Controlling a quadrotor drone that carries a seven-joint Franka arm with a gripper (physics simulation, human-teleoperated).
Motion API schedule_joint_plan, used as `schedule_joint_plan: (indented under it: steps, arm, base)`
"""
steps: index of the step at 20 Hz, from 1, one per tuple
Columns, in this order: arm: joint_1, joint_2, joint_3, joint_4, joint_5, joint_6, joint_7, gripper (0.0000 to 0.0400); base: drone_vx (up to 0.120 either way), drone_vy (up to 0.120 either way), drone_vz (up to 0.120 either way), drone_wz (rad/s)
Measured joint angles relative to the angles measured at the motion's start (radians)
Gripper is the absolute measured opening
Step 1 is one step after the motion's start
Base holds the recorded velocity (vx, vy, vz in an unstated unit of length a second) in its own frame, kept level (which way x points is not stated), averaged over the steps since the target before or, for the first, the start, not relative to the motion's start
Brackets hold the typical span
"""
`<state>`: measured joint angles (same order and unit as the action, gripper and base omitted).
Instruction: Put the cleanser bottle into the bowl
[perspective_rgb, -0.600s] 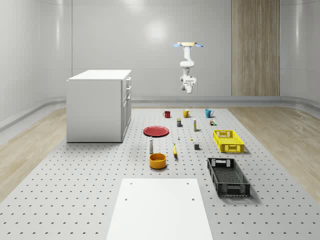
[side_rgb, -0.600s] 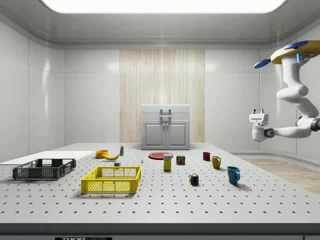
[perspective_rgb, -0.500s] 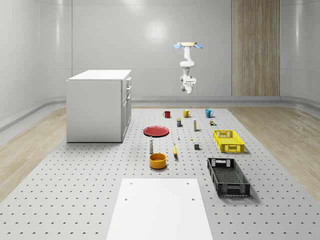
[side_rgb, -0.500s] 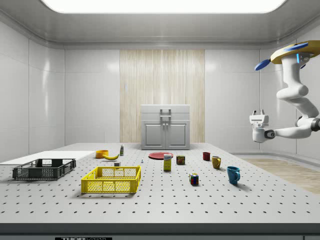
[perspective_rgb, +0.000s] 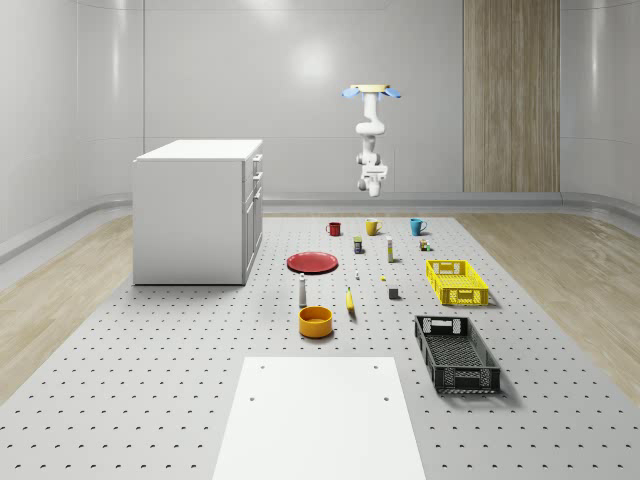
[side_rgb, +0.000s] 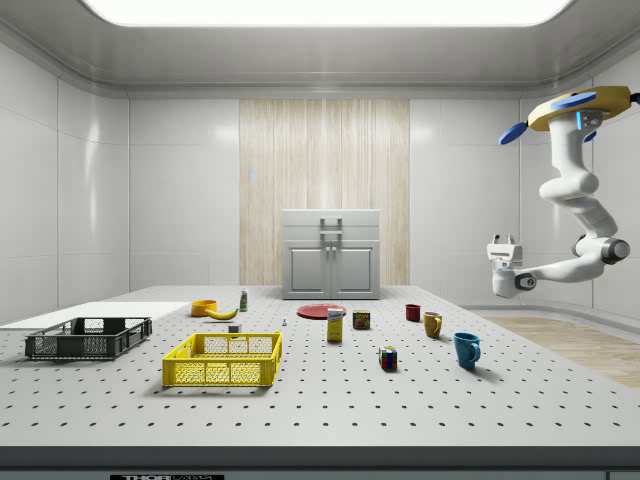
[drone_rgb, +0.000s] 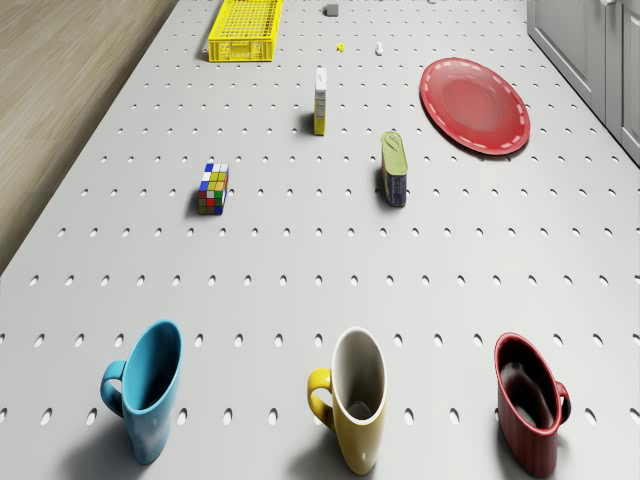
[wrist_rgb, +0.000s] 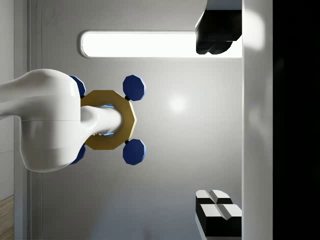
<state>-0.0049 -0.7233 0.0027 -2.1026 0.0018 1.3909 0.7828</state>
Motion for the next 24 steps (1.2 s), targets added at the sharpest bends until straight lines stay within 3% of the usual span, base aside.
schedule_joint_plan:
  steps: [8,24]
  arm:
    - [-0.002,0.02,0.001,0.053,0.001,-0.028,-0.001,0.04]
    - [-0.004,0.016,0.003,0.057,0.0,-0.023,-0.001,0.04]
  base:
    - [0.12,-0.12,0.0,0.0]
    - [0.12,-0.12,0.0,0.0]
